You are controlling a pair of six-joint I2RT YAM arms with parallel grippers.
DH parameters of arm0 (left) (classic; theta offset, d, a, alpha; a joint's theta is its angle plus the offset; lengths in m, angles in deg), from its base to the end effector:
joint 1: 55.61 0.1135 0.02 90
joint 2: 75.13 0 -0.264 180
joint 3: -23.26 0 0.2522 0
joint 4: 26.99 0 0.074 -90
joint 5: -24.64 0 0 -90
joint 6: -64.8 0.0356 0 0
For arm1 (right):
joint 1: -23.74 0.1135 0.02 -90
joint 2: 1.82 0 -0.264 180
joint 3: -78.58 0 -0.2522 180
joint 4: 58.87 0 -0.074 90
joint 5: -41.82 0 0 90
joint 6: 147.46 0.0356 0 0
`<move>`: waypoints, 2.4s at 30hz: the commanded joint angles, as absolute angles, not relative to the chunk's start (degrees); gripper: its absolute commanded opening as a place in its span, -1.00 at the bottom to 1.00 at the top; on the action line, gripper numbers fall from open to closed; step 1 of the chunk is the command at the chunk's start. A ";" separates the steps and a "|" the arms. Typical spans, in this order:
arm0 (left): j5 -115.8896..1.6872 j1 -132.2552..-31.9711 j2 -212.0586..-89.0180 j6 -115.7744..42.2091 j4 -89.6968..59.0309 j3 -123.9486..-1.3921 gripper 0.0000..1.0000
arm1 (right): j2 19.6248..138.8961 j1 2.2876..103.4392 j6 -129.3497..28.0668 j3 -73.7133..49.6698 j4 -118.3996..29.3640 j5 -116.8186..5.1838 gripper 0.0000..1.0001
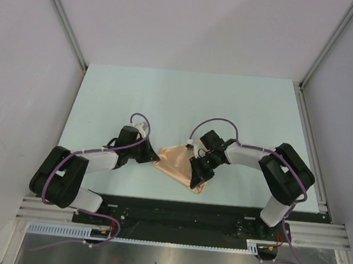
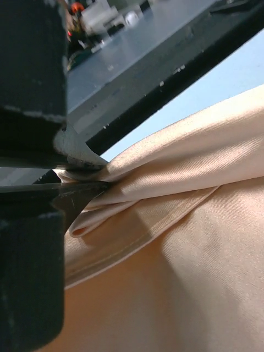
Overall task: Fold the napkin, place the utensils inside, and roll it up
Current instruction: Roll the napkin with the utensil
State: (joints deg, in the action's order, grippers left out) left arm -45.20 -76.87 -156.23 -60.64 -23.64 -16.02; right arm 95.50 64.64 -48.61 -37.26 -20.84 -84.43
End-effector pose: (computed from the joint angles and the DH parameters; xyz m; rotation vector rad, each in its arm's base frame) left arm 0.2219 -0.0995 0.1300 -0.1253 2.4770 -0.8715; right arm 0.2114 0.2109 0.1402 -0.9595 2.7663 1.0719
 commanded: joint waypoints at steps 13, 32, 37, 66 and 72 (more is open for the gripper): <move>-50.60 -76.88 -161.53 -55.35 -19.38 -19.77 -1.00 | 94.62 57.05 -50.25 -29.13 -11.10 -87.56 -0.01; -49.28 -76.88 -161.97 -55.79 -19.29 -20.47 -1.00 | 96.52 86.13 -60.79 -22.62 -29.29 -38.17 0.44; -49.19 -76.88 -161.79 -55.96 -19.12 -20.47 -0.99 | 101.18 87.37 -62.46 -22.18 -30.26 -38.16 0.43; -50.60 -76.71 -144.30 -57.81 -28.25 -12.13 0.33 | 110.50 66.02 -45.60 -31.76 -40.01 -96.86 -0.60; -45.16 -77.58 -144.04 -57.28 -35.36 -9.66 0.29 | 115.85 61.54 -45.14 -29.48 -37.58 -103.10 -0.60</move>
